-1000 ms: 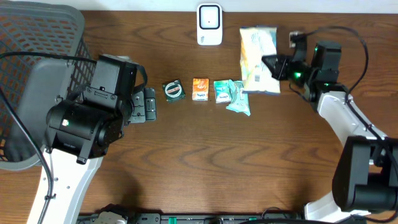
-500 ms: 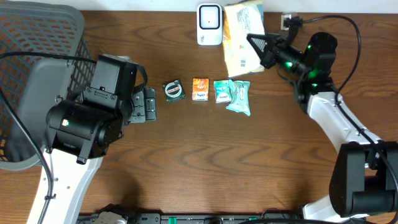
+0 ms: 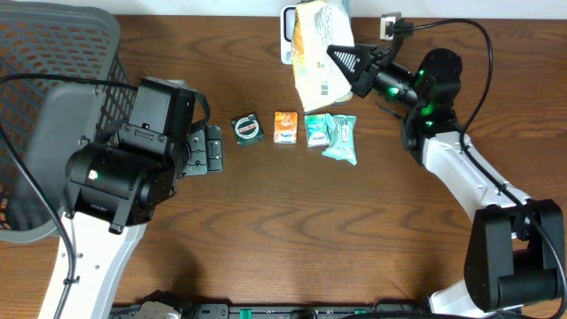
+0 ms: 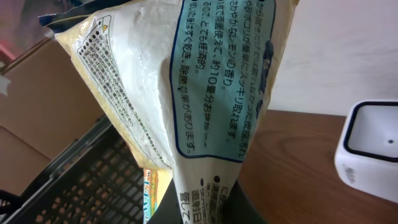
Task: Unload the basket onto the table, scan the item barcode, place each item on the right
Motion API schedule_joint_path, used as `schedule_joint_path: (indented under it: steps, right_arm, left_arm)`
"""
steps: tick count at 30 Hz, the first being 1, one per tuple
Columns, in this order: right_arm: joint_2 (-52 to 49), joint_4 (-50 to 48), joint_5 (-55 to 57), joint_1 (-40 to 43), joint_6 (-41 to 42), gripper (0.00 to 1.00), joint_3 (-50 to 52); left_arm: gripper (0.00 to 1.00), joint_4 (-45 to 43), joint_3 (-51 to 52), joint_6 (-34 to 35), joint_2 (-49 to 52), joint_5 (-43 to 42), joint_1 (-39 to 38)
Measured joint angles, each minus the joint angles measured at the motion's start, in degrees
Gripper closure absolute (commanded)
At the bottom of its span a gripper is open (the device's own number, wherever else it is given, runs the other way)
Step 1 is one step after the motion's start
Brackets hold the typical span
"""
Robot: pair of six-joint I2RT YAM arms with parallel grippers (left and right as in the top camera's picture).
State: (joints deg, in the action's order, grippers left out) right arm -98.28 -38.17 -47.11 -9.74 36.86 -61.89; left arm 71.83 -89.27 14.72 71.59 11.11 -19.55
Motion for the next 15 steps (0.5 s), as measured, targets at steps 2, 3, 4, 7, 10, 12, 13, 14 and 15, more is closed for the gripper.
schedule_joint_path:
  steps: [2, 3, 4, 7, 10, 12, 13, 14, 15]
  right_arm:
    - [0.0, 0.0, 0.0, -0.3, 0.0, 0.99, 0.0]
    - [0.0, 0.0, 0.0, -0.4, 0.1, 0.99, 0.0]
    - [0.0, 0.0, 0.0, -0.6, 0.1, 0.99, 0.0]
    - [0.0, 0.0, 0.0, -0.9, 0.1, 0.99, 0.0]
    - [0.0, 0.0, 0.0, -1.0, 0.2, 0.99, 0.0]
    - [0.0, 0.0, 0.0, -1.0, 0.2, 0.99, 0.0]
    - [0.0, -0.1, 0.0, -1.0, 0.2, 0.99, 0.0]
    - [0.0, -0.2, 0.1, -1.0, 0.2, 0.99, 0.0]
    - [0.0, -0.2, 0.1, -1.0, 0.2, 0.99, 0.0]
  left_arm:
    - [0.02, 0.0, 0.0, 0.0, 0.0, 0.0, 0.0]
    - [0.02, 0.0, 0.0, 0.0, 0.0, 0.0, 0.0]
    - [0.02, 0.0, 0.0, 0.0, 0.0, 0.0, 0.0]
    - [0.02, 0.0, 0.0, 0.0, 0.0, 0.0, 0.0]
    - [0.02, 0.0, 0.0, 0.0, 0.0, 0.0, 0.0]
    - [0.02, 0.0, 0.0, 0.0, 0.0, 0.0, 0.0]
    - [0.02, 0.0, 0.0, 0.0, 0.0, 0.0, 0.0]
    - [0.02, 0.0, 0.0, 0.0, 0.0, 0.0, 0.0]
    - [0.02, 0.0, 0.0, 0.0, 0.0, 0.0, 0.0]
